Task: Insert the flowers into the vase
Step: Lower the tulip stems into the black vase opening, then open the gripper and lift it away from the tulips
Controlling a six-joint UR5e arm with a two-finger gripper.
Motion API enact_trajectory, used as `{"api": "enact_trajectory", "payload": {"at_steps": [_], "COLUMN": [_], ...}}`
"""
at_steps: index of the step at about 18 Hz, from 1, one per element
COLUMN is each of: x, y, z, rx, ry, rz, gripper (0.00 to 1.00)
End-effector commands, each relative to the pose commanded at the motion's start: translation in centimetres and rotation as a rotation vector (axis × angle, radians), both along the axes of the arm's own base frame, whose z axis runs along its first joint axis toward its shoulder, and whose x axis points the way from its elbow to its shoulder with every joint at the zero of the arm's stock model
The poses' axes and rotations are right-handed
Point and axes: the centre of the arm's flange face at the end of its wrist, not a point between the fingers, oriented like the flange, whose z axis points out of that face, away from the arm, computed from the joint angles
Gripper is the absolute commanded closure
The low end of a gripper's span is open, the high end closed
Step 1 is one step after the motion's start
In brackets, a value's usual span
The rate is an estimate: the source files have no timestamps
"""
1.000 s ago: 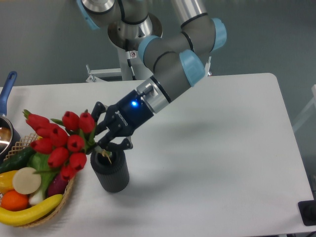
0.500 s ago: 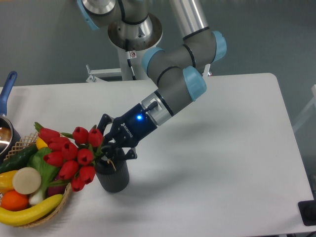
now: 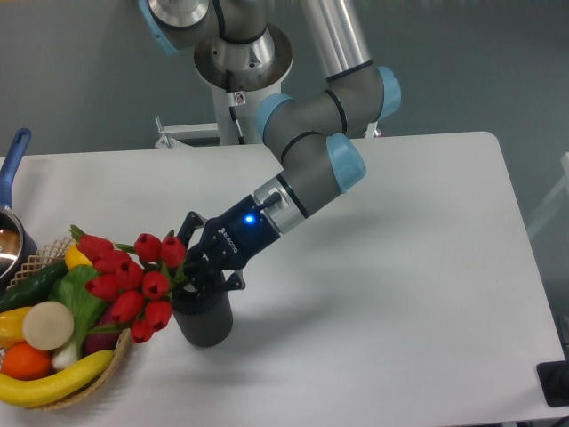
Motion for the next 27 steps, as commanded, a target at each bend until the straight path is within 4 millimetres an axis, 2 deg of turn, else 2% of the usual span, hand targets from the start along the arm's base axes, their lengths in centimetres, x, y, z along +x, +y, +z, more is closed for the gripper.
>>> {"api": "enact_trajectory", "payload": {"at_steps": [2,4,5,8,10,14,15,18,21,24,27], "x": [-0.1,-0.4,-0.5,-0.6,-1.1,-2.7,-3.0,-5.0,-6.4,-8.5,-10.2], "y": [-0.1,-0.3,-0.3,-0.4,-0.7,-2.1,-2.4,-5.3,-7.7,-11.9,-15.8], "z": [0.0,-0.2,-0.4,-0.4,-0.5,-0.4,0.2,4.2,7.3,10.4,13.1], "rx": [0.003,0.025,0.027,0.025,0.022,0.019,0.023,-0.024,-0.039,-0.097,-0.251], "ry": [0.007,0.041,0.043,0.043,0.050,0.070,0.082,0.237,0.318,0.429,0.585], "rz": [-0.001,-0.008,-0.009,-0.006,0.003,0.037,0.045,0.116,0.176,0.279,0.393], "gripper": [0.40,0.23,0.18,0.16,0.00,0.00,0.00,0.00,0.00,0.00,0.00]}}
